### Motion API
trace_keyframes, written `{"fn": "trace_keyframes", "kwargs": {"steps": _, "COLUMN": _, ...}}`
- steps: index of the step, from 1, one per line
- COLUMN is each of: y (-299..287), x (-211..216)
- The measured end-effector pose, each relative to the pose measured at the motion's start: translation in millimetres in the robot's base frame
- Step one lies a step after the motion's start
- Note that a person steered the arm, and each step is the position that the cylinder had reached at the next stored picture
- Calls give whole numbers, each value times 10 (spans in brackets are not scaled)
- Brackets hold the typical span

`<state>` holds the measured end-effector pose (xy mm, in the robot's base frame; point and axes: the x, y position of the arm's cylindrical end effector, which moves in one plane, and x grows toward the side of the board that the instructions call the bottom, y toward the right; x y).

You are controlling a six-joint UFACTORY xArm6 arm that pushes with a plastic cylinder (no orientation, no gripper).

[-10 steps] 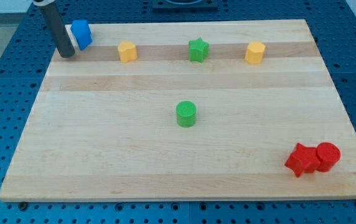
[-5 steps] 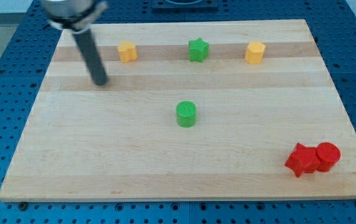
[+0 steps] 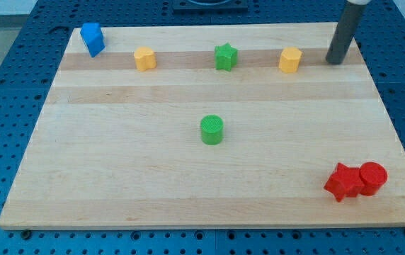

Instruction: Move the yellow hexagon towards center left

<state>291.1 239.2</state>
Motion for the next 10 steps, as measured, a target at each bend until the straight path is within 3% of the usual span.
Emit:
{"fn": "trace_keyframes", "kwargs": {"steps": 1, "y": -273, "x": -101}}
{"fn": "trace_keyframes", "kwargs": {"steps": 3, "y": -1146, "x": 540}}
{"fn": "trace_keyframes", "kwargs": {"steps": 5, "y": -2246, "x": 658}}
{"fn": "trace_keyframes", "kwargs": {"steps": 6, "y": -1998, "x": 627}}
{"fn": "trace_keyframes", "kwargs": {"steps": 8, "y": -1931, "x": 156}}
{"fn": "trace_keyframes", "kwargs": {"steps": 10, "y": -3325, "x": 733}}
